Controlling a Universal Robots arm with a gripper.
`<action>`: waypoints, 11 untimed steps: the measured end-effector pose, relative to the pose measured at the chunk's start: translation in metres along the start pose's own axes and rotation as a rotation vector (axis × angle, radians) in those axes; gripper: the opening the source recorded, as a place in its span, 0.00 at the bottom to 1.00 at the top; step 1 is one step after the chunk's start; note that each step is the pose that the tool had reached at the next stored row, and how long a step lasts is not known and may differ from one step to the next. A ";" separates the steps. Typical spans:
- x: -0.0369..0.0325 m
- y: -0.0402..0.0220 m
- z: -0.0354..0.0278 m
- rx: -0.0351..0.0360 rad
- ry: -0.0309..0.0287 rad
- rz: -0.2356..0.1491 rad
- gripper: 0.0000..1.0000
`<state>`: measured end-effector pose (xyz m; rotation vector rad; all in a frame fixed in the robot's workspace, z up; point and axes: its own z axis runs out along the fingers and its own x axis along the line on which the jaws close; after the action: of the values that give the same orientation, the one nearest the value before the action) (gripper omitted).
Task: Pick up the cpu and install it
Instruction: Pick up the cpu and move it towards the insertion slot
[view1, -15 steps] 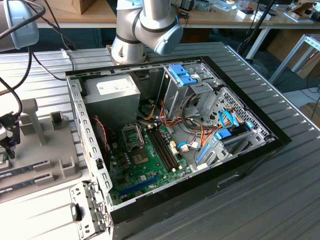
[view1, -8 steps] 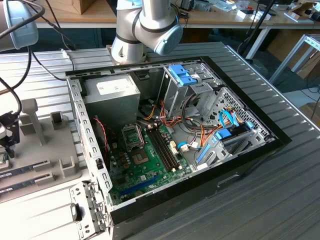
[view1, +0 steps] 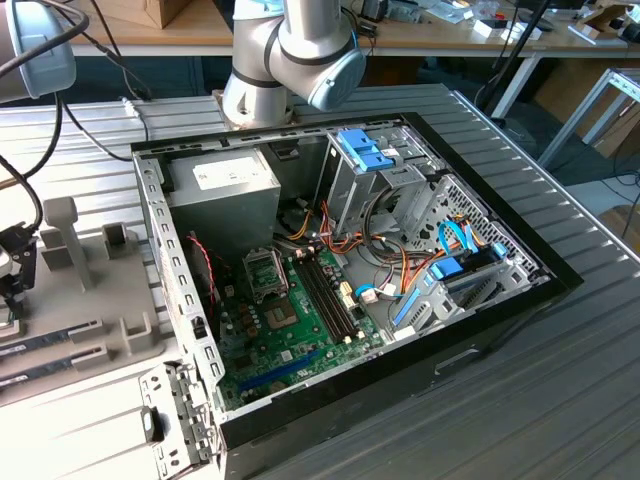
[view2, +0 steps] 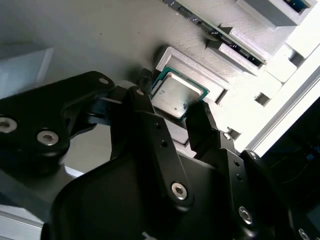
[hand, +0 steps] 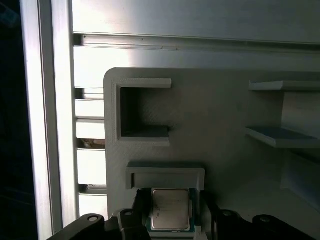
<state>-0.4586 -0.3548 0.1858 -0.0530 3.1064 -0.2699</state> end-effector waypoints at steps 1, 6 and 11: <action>0.0000 0.0000 0.0000 0.0000 0.0000 0.000 0.52; 0.0001 0.0000 0.0000 0.0000 -0.0001 0.000 0.47; 0.0002 0.0000 0.0000 0.0000 -0.0001 0.000 0.47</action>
<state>-0.4587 -0.3548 0.1858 -0.0529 3.1063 -0.2699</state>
